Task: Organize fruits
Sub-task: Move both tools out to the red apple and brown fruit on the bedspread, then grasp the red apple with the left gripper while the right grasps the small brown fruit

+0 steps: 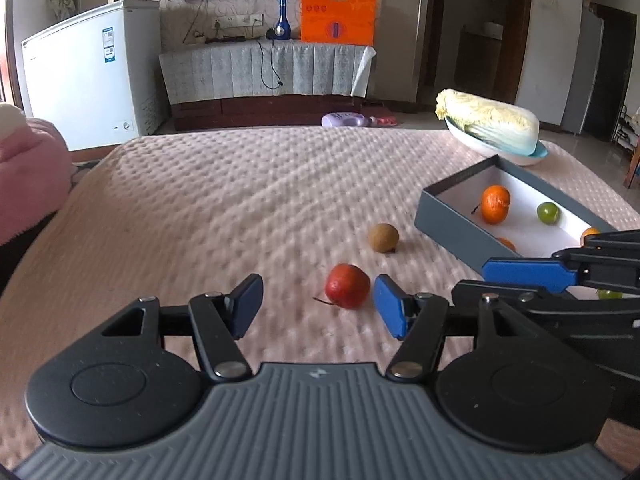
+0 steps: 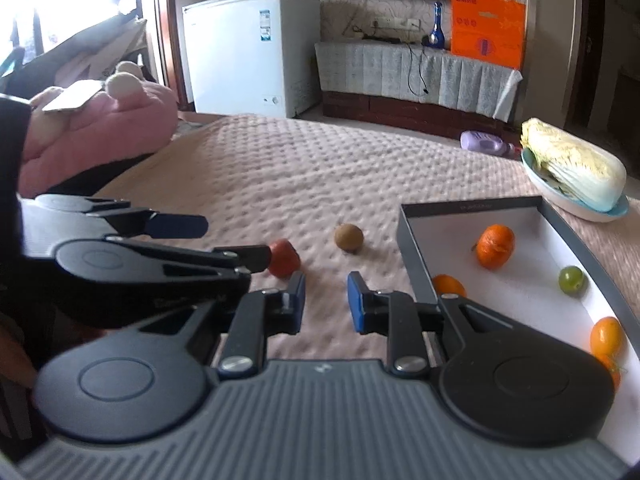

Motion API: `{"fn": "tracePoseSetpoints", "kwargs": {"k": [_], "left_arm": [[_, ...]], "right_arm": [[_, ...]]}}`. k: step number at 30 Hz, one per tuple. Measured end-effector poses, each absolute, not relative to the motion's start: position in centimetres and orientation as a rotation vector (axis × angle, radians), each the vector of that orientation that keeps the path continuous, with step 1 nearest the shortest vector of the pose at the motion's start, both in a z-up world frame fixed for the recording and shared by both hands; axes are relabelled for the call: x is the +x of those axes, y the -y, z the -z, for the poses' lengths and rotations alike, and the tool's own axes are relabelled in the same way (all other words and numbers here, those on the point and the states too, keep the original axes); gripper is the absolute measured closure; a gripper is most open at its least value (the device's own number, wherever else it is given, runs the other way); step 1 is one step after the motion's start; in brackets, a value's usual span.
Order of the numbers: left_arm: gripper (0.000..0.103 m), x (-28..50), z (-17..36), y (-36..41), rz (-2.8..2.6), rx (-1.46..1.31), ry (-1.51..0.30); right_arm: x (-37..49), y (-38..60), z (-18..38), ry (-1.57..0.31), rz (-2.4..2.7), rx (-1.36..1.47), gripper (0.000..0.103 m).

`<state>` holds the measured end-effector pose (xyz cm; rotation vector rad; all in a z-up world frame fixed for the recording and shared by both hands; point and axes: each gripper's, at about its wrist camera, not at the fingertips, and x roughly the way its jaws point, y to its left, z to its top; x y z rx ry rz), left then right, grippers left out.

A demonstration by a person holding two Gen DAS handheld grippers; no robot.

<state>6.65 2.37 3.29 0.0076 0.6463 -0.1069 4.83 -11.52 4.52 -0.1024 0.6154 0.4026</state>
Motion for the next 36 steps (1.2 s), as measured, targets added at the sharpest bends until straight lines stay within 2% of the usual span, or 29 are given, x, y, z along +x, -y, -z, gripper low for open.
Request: {"fn": "tracePoseSetpoints", "kwargs": {"k": [6,11,14,29,32,36], "left_arm": [[0.037,8.3,-2.3,-1.3,0.069,-0.003,-0.667],[0.063,9.0,-1.6,-0.8,0.060,-0.004,-0.692],[0.070,8.8,-1.7,-0.6,0.067,0.007,-0.686],[0.070,7.8,-1.9,-3.4,0.059,-0.014,-0.696],[0.070,7.9,-1.9,-3.6,0.067,-0.025,-0.701],[0.069,8.0,-1.8,-3.6,0.072,-0.036,-0.707]], "right_arm": [[5.1,12.1,-4.4,-0.606,-0.387,-0.084,0.076],[5.8,12.5,-4.6,-0.581,-0.368,-0.053,0.076],[6.6,12.6,-4.4,-0.589,-0.353,-0.015,0.076],[10.6,9.1,-2.2,-0.611,-0.341,-0.022,0.075],[11.2,9.0,-2.0,-0.610,-0.329,-0.016,0.069],[11.9,8.7,-1.6,-0.620,-0.328,-0.012,0.068]]}}
